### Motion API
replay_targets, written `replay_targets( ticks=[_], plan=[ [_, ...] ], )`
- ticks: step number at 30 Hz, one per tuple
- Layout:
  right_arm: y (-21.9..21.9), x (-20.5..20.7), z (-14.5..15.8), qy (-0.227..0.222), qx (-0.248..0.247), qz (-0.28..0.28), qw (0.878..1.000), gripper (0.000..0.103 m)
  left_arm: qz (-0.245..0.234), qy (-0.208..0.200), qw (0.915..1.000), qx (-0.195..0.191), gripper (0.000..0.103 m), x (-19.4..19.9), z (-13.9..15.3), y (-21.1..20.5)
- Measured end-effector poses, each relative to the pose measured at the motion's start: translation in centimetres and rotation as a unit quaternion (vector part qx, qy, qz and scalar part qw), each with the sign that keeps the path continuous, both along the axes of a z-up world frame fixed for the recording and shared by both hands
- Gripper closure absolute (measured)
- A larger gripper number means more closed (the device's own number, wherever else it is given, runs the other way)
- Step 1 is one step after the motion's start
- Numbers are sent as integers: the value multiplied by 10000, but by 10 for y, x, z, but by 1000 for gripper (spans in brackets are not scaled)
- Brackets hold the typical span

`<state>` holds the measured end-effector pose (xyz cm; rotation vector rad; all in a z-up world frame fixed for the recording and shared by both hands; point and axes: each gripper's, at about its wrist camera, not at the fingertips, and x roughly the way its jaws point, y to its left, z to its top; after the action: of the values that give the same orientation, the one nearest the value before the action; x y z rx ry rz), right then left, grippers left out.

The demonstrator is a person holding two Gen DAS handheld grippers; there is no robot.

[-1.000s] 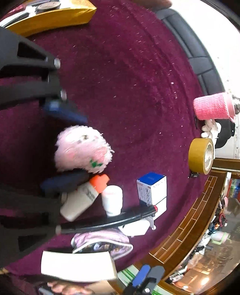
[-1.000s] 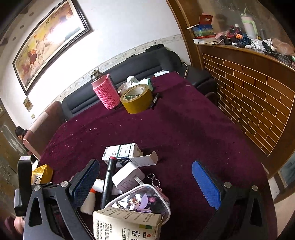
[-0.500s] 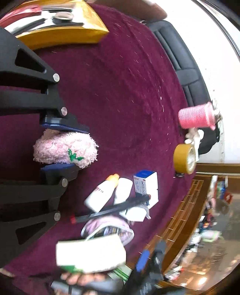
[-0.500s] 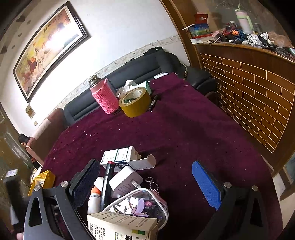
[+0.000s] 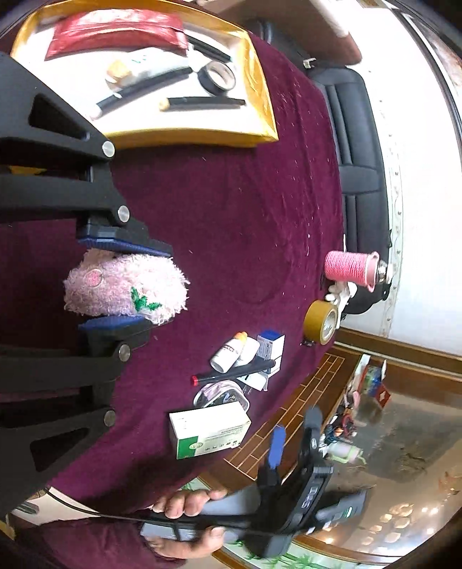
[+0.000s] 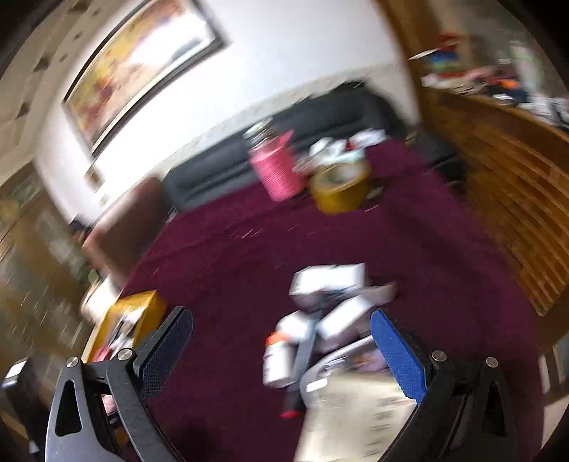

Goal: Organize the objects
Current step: 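Lift the pink ball with the left gripper while the right grasps the white orange-capped dropper bottle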

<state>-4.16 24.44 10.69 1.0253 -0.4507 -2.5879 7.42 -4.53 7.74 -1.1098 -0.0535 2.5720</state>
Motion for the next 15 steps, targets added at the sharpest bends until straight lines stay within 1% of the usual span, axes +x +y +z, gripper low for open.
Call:
replay_targets(
  ticks=[1, 3, 4, 5, 6, 7, 8, 10, 11, 12, 13, 14, 15],
  plan=[
    [-15, -7, -4, -268, -37, 352, 9990, 1, 20, -23, 9999, 98, 74, 7, -1, -6],
    [-39, -21, -18, -781, -29, 779, 9939, 1, 72, -45, 9997, 235, 74, 17, -2, -17],
    [-53, -27, -29, -1007, 101, 881, 9910, 2, 95, -53, 9996, 272, 74, 23, -3, -22],
    [-63, -30, -37, -1131, 270, 908, 9891, 3, 101, -57, 9995, 305, 74, 26, -3, -27],
    [-73, -37, -48, -1311, 485, 923, 9859, 9, 120, -58, 9994, 333, 74, 29, -3, -31],
    [-78, -41, -55, -1424, 569, 911, 9840, 20, 133, -53, 9992, 361, 74, 33, -4, -36],
    [-83, -45, -60, -1524, 661, 884, 9821, 25, 145, -46, 9992, 371, 74, 35, -4, -39],
    [-94, -50, -62, -1459, 1171, 749, 9795, 33, 188, -28, 9990, 410, 74, 40, -4, -47],
    [-98, -52, -64, -1491, 1235, 790, 9779, 36, 212, -29, 9988, 438, 74, 41, -5, -52],
    [-102, -53, -65, -1532, 1313, 810, 9761, 43, 239, -31, 9986, 472, 74, 42, -5, -55],
    [-107, -54, -68, -1582, 1449, 844, 9731, 46, 288, -39, 9982, 525, 74, 43, -6, -61],
    [-111, -56, -71, -1635, 1566, 882, 9700, 47, 323, -48, 9979, 562, 74, 43, -6, -65],
    [-114, -57, -74, -1720, 1826, 870, 9641, 47, 369, -55, 9974, 612, 74, 44, -7, -70]
  ],
)
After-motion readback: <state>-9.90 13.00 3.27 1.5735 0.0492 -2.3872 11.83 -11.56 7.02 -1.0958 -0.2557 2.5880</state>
